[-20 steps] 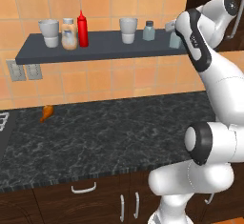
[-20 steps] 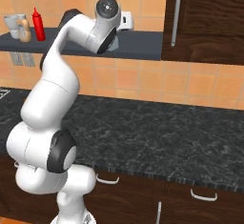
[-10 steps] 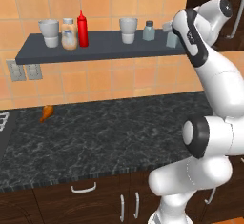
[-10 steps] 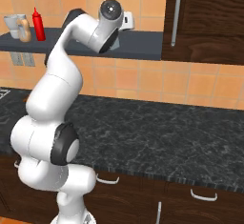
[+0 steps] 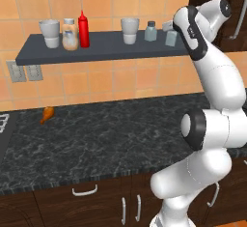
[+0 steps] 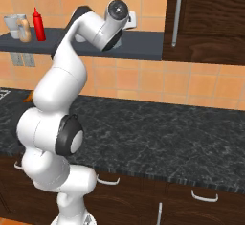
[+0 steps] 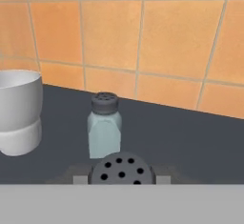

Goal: Put the shaker and condiment bottle from the counter next to their counterparts in the cabinet.

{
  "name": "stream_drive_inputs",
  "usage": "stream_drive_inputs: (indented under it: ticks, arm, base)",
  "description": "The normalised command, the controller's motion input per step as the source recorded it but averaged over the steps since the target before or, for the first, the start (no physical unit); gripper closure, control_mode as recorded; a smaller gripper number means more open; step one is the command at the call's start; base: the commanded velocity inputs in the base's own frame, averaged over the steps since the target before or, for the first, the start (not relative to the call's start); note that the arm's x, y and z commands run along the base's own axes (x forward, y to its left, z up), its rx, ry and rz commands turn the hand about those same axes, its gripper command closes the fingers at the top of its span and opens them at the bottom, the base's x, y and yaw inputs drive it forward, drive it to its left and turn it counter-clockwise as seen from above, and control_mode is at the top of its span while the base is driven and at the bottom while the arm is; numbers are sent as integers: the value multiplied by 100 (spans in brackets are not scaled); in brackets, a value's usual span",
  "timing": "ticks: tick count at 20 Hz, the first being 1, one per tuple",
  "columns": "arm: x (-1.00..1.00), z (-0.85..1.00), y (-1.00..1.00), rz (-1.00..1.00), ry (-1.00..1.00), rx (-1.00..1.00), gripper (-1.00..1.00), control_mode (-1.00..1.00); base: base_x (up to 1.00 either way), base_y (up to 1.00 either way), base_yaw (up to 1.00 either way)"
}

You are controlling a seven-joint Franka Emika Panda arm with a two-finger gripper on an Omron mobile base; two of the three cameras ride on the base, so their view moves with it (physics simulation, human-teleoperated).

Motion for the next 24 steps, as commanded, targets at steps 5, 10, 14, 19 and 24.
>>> stream_drive_inputs:
  ticks: [5, 10, 14, 19, 24]
  arm:
    - [22, 0, 0, 4, -3, -1, 100, -100]
    - [18, -13, 0, 3, -1, 0, 100, -100]
    - [26, -18, 0, 6, 0, -1, 100, -100]
    - [33, -12, 0, 8, 0, 0, 100, -100]
    - [26, -19, 0, 8, 0, 0, 100, -100]
  base:
    - [0, 0, 0]
    - [0, 0, 0]
    - [0, 0, 0]
    - [0, 0, 0]
    - [0, 0, 0]
